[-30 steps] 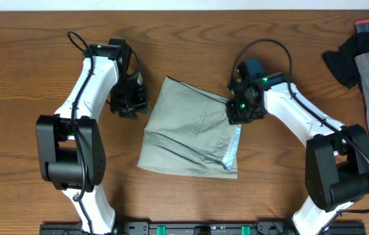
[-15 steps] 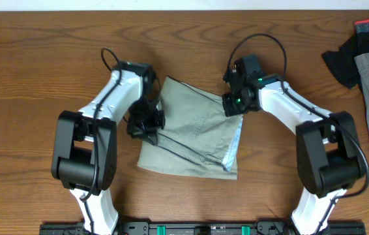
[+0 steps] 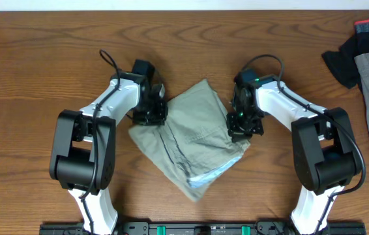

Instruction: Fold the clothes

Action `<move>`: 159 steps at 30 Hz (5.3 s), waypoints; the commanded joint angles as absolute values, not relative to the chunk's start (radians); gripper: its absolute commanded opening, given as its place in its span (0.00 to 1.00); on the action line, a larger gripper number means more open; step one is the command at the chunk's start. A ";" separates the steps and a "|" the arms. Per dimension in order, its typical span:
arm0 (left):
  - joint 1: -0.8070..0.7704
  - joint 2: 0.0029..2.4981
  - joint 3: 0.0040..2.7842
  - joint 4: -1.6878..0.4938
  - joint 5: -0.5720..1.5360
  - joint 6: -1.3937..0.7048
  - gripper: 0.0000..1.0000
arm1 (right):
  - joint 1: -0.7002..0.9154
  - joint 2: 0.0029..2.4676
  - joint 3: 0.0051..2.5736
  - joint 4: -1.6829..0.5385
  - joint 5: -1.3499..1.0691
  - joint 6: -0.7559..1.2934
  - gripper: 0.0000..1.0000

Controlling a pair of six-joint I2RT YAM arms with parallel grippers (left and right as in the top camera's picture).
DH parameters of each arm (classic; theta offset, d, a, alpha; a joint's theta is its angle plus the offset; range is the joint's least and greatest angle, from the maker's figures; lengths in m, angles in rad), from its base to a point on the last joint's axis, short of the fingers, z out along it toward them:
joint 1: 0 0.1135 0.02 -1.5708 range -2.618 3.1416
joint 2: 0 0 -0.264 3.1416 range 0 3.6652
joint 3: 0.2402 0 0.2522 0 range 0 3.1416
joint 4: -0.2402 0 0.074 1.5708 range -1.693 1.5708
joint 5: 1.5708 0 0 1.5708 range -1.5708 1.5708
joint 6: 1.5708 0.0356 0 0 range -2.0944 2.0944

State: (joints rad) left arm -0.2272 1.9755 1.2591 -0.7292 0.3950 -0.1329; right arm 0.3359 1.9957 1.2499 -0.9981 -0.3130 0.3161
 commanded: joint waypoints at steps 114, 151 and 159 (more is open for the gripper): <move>-0.123 1.511 0.571 -0.201 0.731 -0.747 0.98 | 0.386 1.982 1.234 -0.722 -0.446 0.073 0.01; -0.162 1.345 0.599 0.115 0.871 -0.599 0.06 | 0.345 1.801 1.243 -0.748 -0.369 0.028 0.01; -0.105 1.262 0.609 0.131 0.859 -0.603 0.06 | 0.328 1.587 1.243 -0.744 -0.348 0.028 0.01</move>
State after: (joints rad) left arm -0.1284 1.2770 0.5755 0.1127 0.8471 -0.6266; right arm 0.3317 1.6436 1.2354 -0.7433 -0.3664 0.0467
